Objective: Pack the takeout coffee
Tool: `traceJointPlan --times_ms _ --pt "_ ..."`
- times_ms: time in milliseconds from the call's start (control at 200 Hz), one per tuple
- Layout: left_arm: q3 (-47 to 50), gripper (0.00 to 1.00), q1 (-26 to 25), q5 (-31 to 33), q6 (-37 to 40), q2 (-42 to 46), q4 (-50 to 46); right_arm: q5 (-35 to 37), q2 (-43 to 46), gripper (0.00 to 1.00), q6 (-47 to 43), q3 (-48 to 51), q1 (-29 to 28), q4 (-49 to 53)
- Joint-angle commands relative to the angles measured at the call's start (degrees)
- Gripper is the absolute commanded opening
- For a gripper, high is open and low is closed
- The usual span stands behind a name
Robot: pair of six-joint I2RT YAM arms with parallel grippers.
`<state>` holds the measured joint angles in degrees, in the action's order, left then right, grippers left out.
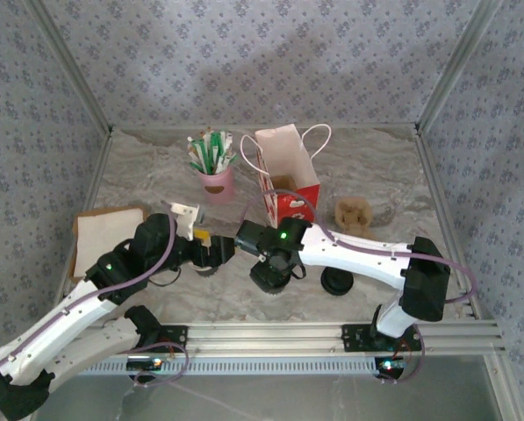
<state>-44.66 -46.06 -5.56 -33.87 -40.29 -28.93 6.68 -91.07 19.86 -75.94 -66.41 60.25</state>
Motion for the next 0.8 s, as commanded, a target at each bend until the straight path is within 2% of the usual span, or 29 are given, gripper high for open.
traceJointPlan --times_ms 0,794 --pt "-0.25 1.00 0.31 -1.03 1.00 -0.39 1.37 0.10 0.03 0.74 0.96 -1.27 -0.34 1.59" --pt "-0.34 0.99 0.36 -0.66 0.12 -0.09 1.15 0.78 2.00 0.73 2.03 0.88 -0.30 0.57"
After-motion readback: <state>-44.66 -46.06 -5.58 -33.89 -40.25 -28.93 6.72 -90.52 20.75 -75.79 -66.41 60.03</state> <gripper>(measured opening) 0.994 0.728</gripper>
